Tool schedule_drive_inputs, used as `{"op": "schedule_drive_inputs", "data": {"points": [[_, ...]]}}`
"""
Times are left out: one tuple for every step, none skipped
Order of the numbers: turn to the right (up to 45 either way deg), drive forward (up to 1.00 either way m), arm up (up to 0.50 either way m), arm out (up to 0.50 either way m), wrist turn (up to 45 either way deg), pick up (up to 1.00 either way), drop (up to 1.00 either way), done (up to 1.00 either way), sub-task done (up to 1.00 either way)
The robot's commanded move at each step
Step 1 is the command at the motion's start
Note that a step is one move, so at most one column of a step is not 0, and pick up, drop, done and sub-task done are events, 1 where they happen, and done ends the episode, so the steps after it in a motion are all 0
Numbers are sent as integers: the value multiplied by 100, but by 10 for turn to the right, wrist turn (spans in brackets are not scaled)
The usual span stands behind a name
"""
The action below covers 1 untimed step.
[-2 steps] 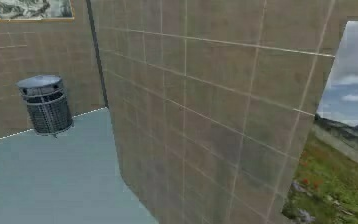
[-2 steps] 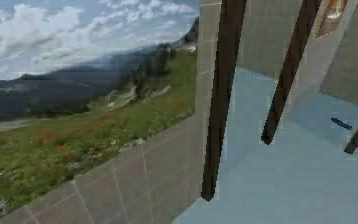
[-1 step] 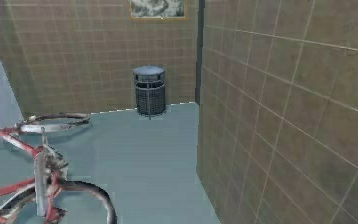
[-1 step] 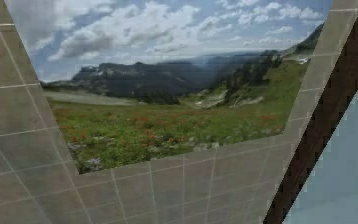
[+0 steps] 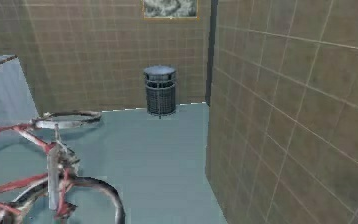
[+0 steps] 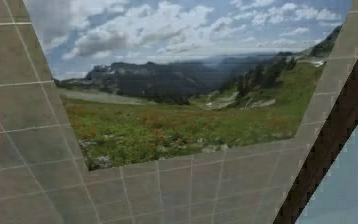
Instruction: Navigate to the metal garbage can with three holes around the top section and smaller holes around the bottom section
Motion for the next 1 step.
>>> {"op": "schedule_drive_inputs", "data": {"points": [[0,75,0,0,0,0,0,0,0]]}}
